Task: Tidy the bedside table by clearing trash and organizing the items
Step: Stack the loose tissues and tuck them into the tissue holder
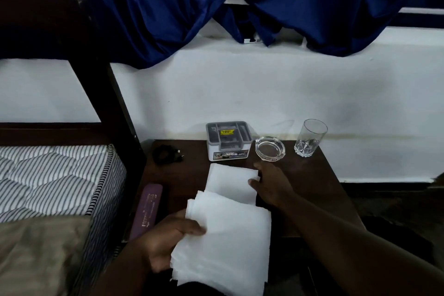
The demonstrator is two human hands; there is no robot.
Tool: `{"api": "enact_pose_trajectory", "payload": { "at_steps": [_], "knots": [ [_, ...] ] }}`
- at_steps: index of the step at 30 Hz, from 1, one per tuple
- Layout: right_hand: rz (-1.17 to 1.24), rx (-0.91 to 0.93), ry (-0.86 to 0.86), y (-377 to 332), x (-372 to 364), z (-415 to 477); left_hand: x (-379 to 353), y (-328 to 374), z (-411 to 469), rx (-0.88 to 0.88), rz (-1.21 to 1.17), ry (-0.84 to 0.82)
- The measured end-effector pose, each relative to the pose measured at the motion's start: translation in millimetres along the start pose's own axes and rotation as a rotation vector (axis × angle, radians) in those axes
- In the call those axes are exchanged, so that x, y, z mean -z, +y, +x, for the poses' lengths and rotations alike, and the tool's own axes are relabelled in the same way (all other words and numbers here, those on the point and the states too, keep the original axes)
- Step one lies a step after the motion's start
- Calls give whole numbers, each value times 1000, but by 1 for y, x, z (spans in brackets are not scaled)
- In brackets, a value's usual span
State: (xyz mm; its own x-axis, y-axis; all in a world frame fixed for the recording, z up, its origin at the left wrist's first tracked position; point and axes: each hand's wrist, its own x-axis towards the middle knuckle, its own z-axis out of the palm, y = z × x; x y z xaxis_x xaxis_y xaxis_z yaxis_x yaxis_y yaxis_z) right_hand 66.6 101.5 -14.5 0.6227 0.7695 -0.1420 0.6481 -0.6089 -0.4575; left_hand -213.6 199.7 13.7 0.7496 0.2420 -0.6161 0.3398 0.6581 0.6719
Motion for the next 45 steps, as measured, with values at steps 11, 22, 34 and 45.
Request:
{"api": "enact_pose_trajectory", "payload": {
  "at_steps": [11, 22, 34, 45],
  "knots": [
    [-108, -14, -118, -5, -14, 33, -1, 0, 12, -1, -5, 27],
    [1035, 80, 94, -41, 53, -21, 1, 2, 9, -45, 32, 123],
    [1335, 143, -114, -125, 142, -87, -19, 14, -22, -188, -103, 86],
    [981, -63, -137, -85, 85, -120, -33, 16, -29, -291, -129, -28]
  ]
}}
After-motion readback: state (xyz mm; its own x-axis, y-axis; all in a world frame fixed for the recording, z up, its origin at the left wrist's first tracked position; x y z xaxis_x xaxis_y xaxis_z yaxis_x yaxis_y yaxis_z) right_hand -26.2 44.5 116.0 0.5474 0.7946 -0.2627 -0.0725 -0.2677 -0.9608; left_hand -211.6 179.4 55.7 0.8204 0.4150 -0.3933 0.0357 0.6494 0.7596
